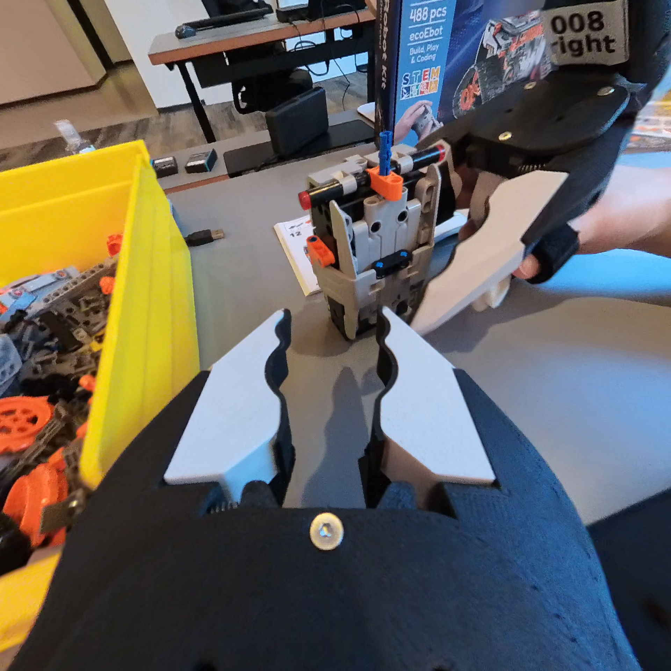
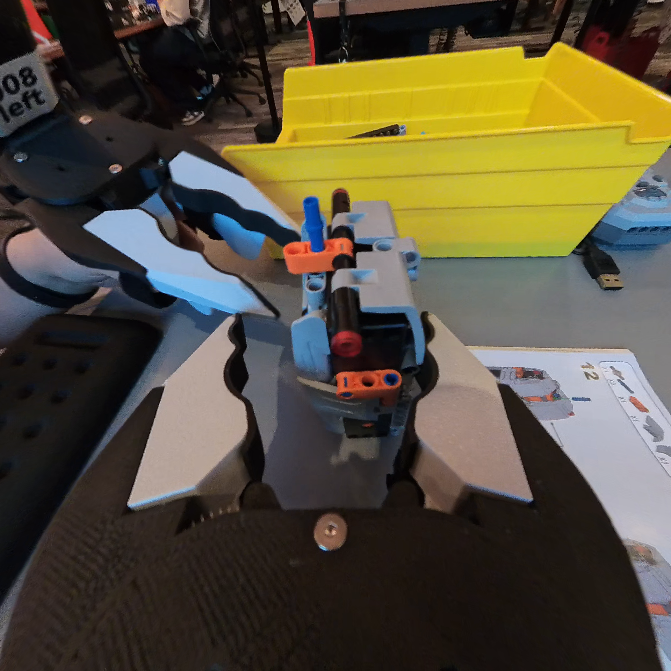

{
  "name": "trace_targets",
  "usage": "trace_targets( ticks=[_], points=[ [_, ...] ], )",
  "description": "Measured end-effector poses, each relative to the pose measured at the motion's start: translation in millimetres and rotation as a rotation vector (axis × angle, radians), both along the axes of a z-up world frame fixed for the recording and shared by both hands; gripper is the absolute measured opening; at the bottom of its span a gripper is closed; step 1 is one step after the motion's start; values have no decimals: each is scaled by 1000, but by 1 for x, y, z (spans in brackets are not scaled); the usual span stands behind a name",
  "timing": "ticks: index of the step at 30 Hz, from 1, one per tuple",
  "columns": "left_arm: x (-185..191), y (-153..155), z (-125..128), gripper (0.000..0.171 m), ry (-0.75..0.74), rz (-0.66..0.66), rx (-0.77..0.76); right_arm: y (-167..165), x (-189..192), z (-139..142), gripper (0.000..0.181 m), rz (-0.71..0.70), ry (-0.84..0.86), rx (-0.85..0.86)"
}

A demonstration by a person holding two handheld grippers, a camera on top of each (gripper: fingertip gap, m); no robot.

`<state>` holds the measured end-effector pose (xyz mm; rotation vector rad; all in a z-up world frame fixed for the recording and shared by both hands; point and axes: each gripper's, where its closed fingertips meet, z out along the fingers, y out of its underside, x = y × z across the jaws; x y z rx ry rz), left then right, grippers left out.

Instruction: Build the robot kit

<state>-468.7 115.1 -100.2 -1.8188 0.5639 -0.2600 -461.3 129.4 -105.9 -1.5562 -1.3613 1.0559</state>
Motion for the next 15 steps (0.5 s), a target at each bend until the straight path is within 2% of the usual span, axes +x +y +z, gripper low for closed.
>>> trace_targets(
  ticks=[3, 5, 11, 15],
  points=[
    [-9, -15, 7, 44, 4, 15, 29, 6, -2, 10, 85, -19, 20, -11],
    [-12, -23, 9, 44, 11, 12, 31, 13, -1, 10, 61, -49, -1, -9],
    [-16, -29, 12, 43, 5, 2, 30, 17, 1, 10, 59, -42, -5, -35],
    [-12, -36, 15, 43, -2, -21, 47, 31, 5, 20, 58, -70, -15, -32]
  ],
)
